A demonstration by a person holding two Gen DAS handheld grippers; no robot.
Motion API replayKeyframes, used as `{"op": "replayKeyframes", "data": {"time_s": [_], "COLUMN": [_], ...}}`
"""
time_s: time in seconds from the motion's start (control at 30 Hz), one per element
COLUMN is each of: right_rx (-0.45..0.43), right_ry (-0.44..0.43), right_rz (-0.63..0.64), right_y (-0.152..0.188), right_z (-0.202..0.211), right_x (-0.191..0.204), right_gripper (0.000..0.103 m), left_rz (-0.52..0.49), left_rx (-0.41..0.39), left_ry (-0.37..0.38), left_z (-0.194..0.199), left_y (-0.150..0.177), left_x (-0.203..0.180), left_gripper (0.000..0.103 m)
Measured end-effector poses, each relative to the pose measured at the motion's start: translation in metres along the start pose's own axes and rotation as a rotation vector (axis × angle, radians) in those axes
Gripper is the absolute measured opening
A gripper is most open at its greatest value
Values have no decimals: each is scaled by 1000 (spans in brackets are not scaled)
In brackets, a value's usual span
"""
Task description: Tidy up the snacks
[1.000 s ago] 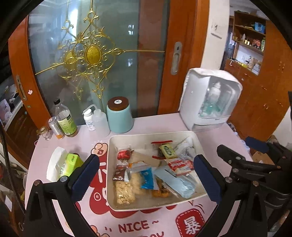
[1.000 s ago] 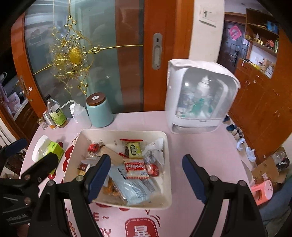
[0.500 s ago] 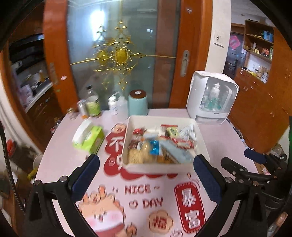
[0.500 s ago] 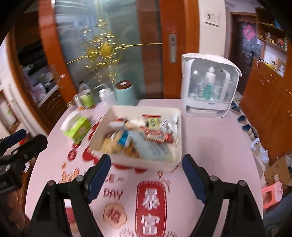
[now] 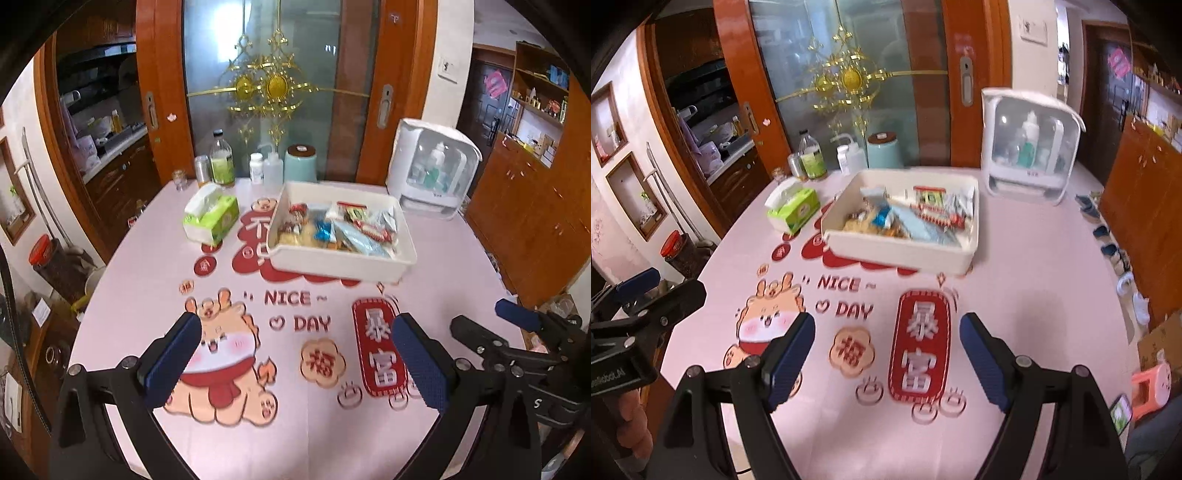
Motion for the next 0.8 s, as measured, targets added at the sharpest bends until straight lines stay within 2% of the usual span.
{"op": "replayKeyframes", "data": {"time_s": [0.37, 0.5, 0.8], "right_rx": [1, -4, 3], "right_ry": [68, 83, 94], "right_rz": [-104, -121, -132], "right_y": [26, 30, 34], "right_z": [29, 34, 34], "right_x": [1, 4, 10], "right_gripper": [82, 82, 82], "left_rz": [-31, -68, -61], "left_rx": [123, 119, 121], "left_ry": [16, -17, -11], "left_z": [1, 1, 1], "left_y": [39, 40, 38], "left_x": [-3, -3, 3], "left_gripper": [102, 102, 102]}}
Point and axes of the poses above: each gripper's, at about its wrist camera, not at the fingertips, and z roughly against the way its jaws point, x to its left, y to its underside, the point moved 5 cm from there along -z, roughly the way its jaws point, and after that the axes turned 9 degrees about -x, right-handed, at the moved point
